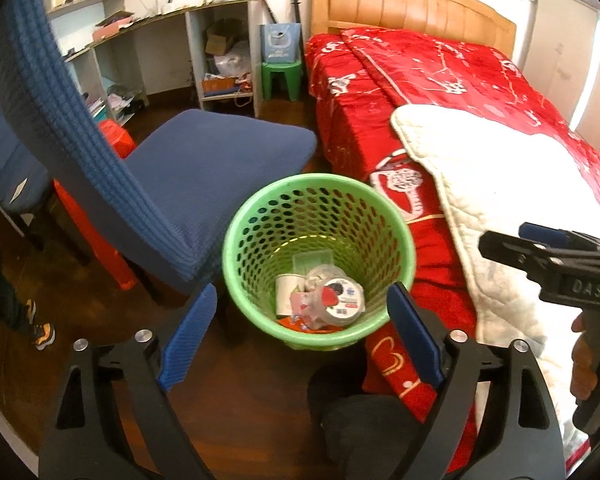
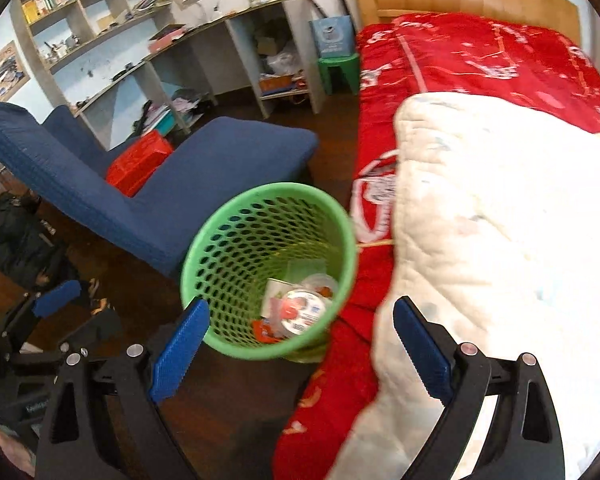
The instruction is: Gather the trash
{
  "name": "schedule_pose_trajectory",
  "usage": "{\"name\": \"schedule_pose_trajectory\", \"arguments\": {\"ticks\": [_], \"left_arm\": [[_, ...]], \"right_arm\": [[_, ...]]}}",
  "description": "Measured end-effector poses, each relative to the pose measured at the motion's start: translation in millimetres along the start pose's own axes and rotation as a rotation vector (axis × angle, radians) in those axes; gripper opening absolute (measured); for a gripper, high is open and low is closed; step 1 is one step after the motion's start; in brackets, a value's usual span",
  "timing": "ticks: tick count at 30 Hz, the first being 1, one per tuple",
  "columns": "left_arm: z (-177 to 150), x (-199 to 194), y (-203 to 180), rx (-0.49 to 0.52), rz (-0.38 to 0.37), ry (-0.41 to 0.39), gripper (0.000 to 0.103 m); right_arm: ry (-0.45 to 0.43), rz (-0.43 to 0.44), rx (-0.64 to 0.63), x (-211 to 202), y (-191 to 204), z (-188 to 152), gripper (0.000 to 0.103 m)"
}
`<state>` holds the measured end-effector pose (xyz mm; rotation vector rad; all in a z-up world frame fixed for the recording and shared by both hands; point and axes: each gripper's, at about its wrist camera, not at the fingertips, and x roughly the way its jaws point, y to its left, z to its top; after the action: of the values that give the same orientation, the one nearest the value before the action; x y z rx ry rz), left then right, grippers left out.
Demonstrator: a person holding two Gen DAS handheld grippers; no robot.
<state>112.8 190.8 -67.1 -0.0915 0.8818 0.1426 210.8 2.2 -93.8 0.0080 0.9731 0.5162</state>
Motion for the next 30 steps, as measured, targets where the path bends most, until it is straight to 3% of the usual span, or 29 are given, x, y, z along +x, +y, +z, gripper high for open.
{"name": "schedule_pose_trajectory", "arguments": {"ticks": [18, 25, 30], "left_arm": [[-5, -32, -86, 0.100, -0.097, -0.040, 0.093], [-9, -44, -117, 0.139, -0.106, -0.056, 0.097], [-12, -53, -136, 0.167, -0.103, -0.076, 0.097]], "right_arm": [[-0.055, -0.243, 0.147, -106, -67, -78, 0.091], [-0.083, -0.339, 0.177, -141, -85, -98, 0.093], [-0.110, -0.359, 0.203, -161, -95, -108, 0.094]]}}
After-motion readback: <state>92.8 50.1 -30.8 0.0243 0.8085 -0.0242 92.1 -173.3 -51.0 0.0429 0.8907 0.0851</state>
